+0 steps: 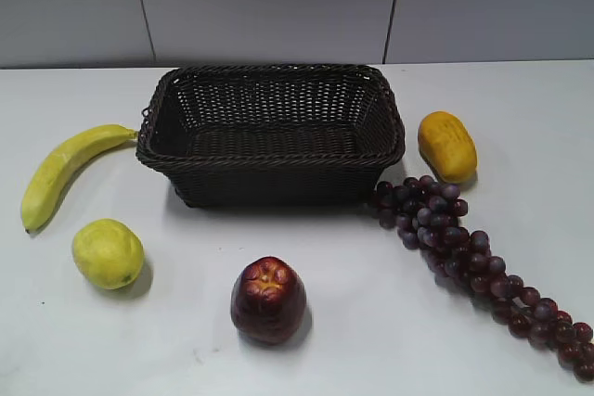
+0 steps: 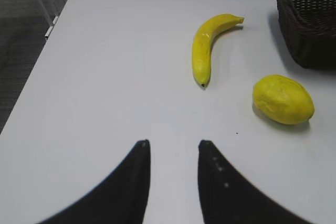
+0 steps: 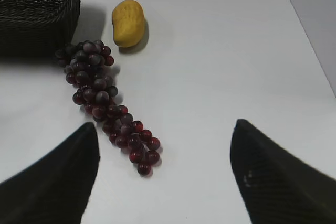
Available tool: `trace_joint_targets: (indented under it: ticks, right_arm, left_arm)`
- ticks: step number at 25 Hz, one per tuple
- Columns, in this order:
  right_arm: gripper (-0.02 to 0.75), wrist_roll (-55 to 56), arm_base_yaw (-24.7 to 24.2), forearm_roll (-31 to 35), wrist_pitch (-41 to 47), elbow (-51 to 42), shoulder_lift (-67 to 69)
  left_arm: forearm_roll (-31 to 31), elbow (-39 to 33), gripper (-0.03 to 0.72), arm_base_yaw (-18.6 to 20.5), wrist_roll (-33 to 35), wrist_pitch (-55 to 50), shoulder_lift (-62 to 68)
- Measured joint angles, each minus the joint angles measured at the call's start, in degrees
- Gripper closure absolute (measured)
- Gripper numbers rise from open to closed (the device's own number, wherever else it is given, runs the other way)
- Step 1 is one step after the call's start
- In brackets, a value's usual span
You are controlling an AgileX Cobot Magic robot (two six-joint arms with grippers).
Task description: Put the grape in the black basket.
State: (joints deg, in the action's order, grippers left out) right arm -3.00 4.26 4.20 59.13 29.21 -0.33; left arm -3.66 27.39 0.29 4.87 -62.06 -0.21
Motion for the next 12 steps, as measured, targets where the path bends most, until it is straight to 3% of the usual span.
trace_joint_targets:
  ticks: [12]
  right_arm:
    - [0.146,0.00,0.00,0.06,0.04,0.00,0.00]
  left_arm:
    - [0.00,0.00,0.455,0.00,0.00,0.00,0.00]
